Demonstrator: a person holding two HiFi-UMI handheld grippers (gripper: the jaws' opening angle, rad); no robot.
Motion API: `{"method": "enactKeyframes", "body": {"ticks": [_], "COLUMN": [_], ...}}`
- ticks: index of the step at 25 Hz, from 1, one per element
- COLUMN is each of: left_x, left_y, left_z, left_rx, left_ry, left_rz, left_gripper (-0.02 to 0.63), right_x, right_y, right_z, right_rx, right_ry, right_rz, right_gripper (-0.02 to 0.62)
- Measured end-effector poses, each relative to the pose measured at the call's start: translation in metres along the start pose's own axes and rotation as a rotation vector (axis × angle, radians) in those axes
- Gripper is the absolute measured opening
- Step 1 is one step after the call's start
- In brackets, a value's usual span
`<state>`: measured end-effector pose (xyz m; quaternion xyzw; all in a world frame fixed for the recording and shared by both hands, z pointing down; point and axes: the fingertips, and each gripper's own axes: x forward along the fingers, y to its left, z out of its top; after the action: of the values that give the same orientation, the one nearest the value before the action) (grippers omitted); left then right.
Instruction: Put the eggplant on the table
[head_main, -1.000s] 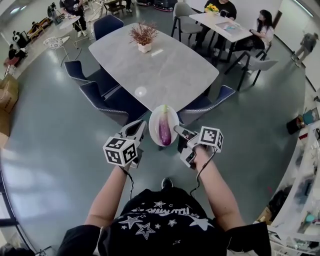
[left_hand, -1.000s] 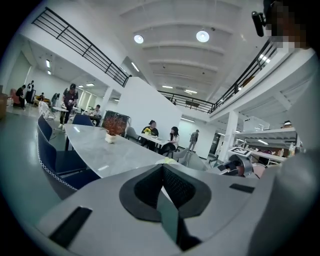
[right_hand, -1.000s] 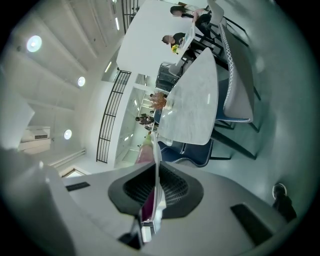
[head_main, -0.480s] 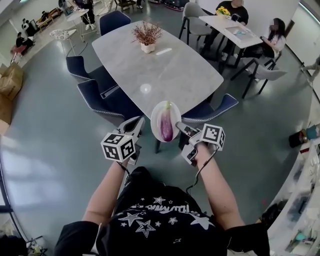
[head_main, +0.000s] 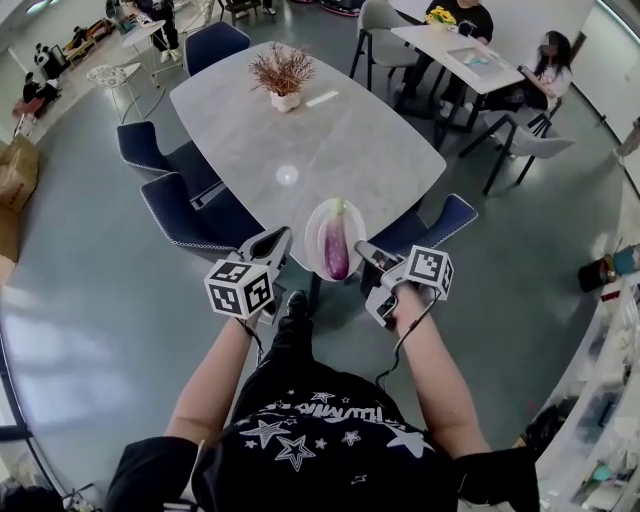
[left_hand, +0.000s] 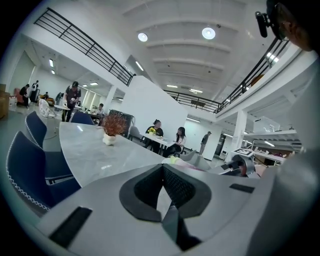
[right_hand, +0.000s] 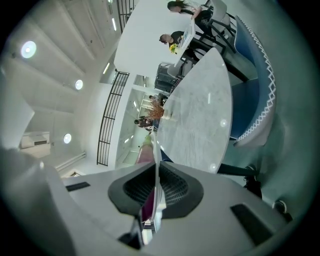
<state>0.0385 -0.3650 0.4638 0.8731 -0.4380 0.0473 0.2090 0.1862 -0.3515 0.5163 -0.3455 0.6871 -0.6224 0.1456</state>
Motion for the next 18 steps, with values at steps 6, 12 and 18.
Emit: {"method": "enactKeyframes", "body": {"ticks": [6, 12, 18], "left_x": [0.047, 0.115, 0.154], "left_y": [0.026, 0.074, 0.119], "left_z": [0.014, 0.045, 0.069], "left_rx": [0.028, 0.059, 0.051], "left_ry": [0.028, 0.081, 0.097], "left_rz": [-0.040, -0.082, -0.082], "left_gripper": [0.008, 0.008, 0.008], "right_x": [0.031, 0.090, 0.138], "right_y": [0.002, -0.011, -0.019], "right_z": [0.033, 0.091, 0.134], "right_rx": [0.005, 0.019, 0.034], "right_ry": [-0.037, -0.055, -0.070], "right_rz": [0.015, -0.024, -0.053], "right_gripper": [0.026, 0.026, 0.026]}}
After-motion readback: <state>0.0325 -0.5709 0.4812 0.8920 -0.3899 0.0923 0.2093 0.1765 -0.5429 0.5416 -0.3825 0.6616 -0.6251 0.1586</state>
